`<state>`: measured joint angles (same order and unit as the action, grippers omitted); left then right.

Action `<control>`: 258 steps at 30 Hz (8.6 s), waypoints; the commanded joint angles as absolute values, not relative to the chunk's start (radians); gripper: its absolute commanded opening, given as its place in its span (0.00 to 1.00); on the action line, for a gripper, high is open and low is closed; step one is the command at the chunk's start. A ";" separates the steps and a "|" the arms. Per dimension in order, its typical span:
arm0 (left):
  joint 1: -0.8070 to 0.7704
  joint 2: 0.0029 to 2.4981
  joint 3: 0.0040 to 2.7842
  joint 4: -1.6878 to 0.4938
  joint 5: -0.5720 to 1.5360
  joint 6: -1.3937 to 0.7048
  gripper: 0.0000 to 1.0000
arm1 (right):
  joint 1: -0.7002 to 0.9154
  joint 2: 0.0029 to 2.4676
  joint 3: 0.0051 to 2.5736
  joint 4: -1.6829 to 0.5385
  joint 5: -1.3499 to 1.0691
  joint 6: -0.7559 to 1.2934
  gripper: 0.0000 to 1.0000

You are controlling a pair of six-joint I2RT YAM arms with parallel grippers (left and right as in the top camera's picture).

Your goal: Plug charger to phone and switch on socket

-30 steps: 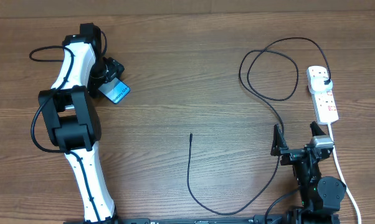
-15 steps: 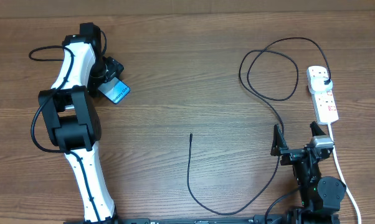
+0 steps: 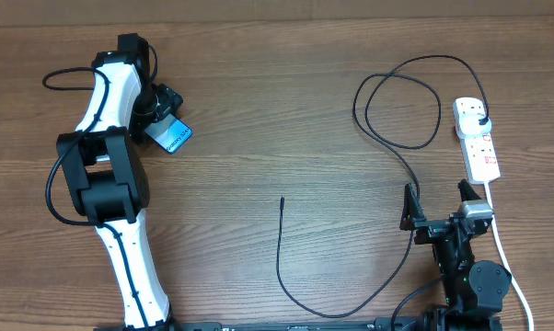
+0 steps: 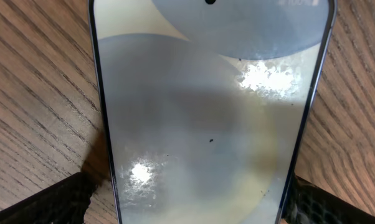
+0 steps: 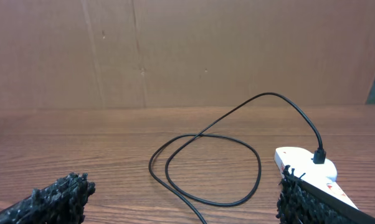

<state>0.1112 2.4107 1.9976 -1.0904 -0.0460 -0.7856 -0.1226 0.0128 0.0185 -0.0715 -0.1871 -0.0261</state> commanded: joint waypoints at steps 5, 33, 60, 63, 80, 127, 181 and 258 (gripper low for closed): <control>0.112 2.450 1.966 -1.083 -0.056 -0.789 1.00 | -0.117 0.003 0.008 -0.066 -0.192 -0.024 1.00; 0.112 2.450 1.966 -1.084 -0.056 -0.789 0.93 | -0.117 0.003 0.008 -0.066 -0.192 -0.024 1.00; 0.112 2.450 1.966 -1.084 -0.056 -0.789 0.87 | -0.117 0.003 0.008 -0.066 -0.192 -0.024 1.00; 0.112 2.450 1.966 -1.084 -0.056 -0.789 0.87 | -0.117 0.003 0.008 -0.066 -0.192 -0.024 1.00; 0.112 2.450 1.966 -1.084 -0.056 -0.788 0.75 | -0.117 0.003 0.008 -0.066 -0.192 -0.024 1.00; 0.112 2.438 1.984 -1.103 -0.059 -0.788 0.04 | -0.117 0.003 0.008 -0.066 -0.192 -0.024 1.00; 0.002 2.436 2.281 -1.259 0.278 -0.621 0.04 | -0.117 0.003 0.008 -0.066 -0.192 -0.024 1.00; -0.105 2.436 2.281 -1.283 1.407 -0.898 0.04 | -0.117 0.003 0.008 -0.066 -0.192 -0.024 1.00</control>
<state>-0.0998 2.4363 2.2471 -1.2797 1.3506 -0.8890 -0.1226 0.0128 0.0185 -0.0711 -0.1867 -0.0257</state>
